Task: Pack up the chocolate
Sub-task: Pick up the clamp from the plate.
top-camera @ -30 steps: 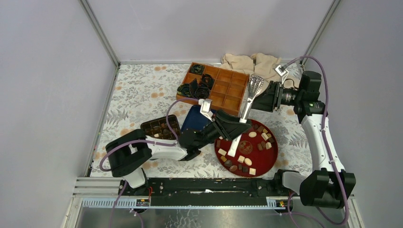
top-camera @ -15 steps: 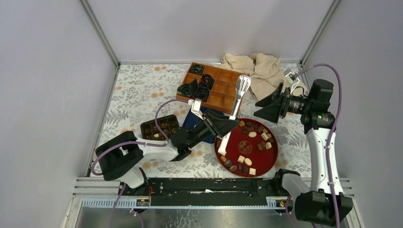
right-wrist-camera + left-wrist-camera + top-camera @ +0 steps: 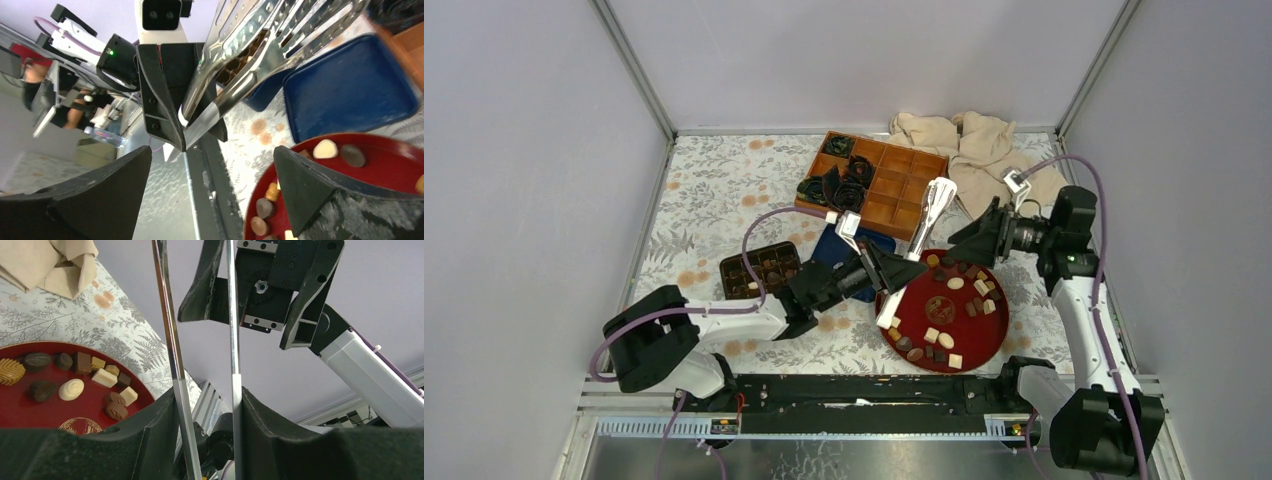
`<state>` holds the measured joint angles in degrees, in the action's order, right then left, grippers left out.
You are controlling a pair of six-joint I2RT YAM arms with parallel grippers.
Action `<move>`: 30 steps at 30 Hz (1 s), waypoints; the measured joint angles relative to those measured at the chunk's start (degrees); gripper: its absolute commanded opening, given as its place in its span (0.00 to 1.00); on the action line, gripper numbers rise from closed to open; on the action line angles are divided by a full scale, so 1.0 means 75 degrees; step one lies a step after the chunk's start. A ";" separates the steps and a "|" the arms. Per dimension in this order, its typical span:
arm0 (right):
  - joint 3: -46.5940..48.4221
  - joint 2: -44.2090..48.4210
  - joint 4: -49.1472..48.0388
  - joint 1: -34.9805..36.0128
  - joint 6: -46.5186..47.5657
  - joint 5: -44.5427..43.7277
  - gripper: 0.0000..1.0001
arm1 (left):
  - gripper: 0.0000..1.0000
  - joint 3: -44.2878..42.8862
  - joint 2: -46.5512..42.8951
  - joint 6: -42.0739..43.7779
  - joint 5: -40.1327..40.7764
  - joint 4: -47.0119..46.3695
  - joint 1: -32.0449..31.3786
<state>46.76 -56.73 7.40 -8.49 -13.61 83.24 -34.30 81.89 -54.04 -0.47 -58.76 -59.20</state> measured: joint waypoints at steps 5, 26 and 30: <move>-0.0761 -0.0224 -0.2585 0.0580 -0.2632 -0.0440 1.00 | 0.00 -0.0248 0.0277 0.0044 -0.0093 0.0233 -0.0055; -0.1364 -0.0589 -0.6344 0.1055 -0.6446 -0.1725 0.29 | 0.04 -0.0833 0.1148 -0.0577 -0.0254 -0.0720 -0.0256; -0.1367 -0.0589 -0.6490 0.1070 -0.6650 -0.1757 0.17 | 0.07 -0.0831 0.1218 -0.0825 -0.0248 -0.0868 -0.0254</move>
<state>36.51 -61.14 -41.28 -0.47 -63.48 70.06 -40.53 91.02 -60.23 -2.33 -65.28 -61.10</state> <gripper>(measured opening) 0.246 0.127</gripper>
